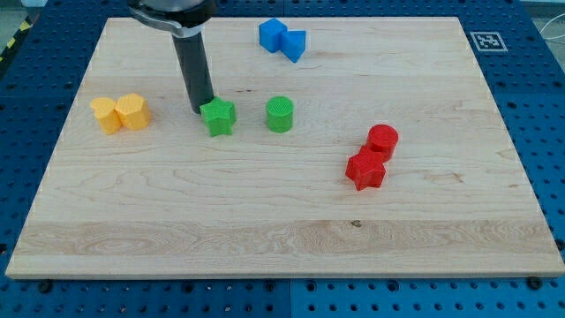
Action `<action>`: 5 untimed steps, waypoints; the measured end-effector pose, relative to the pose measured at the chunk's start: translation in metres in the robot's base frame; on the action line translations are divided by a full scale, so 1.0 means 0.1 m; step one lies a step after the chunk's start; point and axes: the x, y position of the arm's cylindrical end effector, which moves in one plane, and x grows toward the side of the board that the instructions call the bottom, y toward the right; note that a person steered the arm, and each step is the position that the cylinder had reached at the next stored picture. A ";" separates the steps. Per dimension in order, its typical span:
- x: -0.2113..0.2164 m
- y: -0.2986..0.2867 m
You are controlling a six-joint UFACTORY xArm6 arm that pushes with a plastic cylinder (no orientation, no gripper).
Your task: Push the green star to the green circle
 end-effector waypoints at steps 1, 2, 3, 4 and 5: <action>0.00 -0.08; 0.02 -0.28; 0.12 -0.36; 0.15 -0.27; 0.15 -0.05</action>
